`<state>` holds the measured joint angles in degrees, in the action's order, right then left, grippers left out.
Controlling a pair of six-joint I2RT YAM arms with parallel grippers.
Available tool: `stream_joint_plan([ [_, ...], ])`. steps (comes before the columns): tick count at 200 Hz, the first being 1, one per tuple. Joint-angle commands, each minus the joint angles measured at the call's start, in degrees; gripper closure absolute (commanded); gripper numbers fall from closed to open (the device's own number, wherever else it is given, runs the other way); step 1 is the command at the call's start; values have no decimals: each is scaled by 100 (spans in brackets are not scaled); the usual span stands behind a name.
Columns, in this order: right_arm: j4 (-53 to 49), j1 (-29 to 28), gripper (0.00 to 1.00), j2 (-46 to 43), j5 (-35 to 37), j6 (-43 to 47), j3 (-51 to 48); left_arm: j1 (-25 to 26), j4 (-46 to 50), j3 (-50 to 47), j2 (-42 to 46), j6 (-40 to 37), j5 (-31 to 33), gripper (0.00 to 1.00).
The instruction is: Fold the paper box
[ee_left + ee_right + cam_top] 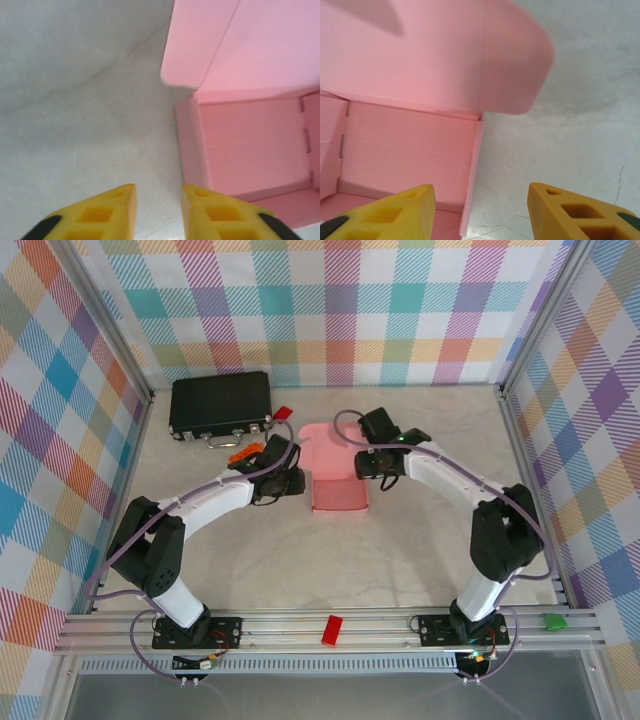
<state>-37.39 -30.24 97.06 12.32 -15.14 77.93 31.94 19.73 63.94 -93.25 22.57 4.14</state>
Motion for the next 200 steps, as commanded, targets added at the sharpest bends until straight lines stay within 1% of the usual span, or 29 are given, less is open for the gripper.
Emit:
stream_joint_plan([
  [1,506,463,46,-267,-794,549,-176,-232,210,508,43,-840,74,63],
  [17,694,790,44,-386,-1153,821,-214,-416,311,870,-103,-1326,-193,56],
  [32,806,1057,44,-433,-1651,1216,-188,-539,332,1142,-237,-1819,-368,47],
  [55,1042,1195,41,-429,-1921,2015,-191,-752,437,1560,-495,-2456,-1077,37],
  [59,1079,1224,40,-418,-1950,2315,-191,-791,476,1653,-552,-2546,-1171,36],
  [77,1001,1429,36,-265,-2652,2873,-45,-918,703,2045,-844,-2865,-1504,30],
  [90,767,1630,34,-57,-3135,3040,219,-1002,976,2370,-1093,-3029,-1664,28],
  [105,426,1785,34,257,-3394,3168,562,-1080,1237,2658,-1323,-3199,-1809,28],
  [126,105,1824,34,605,-3618,3553,879,-1155,1361,2854,-1488,-3374,-1932,28],
  [153,126,1820,33,887,-3685,3667,1008,-1272,1360,2937,-1622,-3456,-2299,28],
  [175,156,1820,34,1052,-3549,3620,1105,-1330,1397,3029,-1779,-3435,-2615,30],
  [200,60,1820,34,1259,-3697,3666,1249,-1331,1411,3079,-1895,-3375,-2726,34],
])
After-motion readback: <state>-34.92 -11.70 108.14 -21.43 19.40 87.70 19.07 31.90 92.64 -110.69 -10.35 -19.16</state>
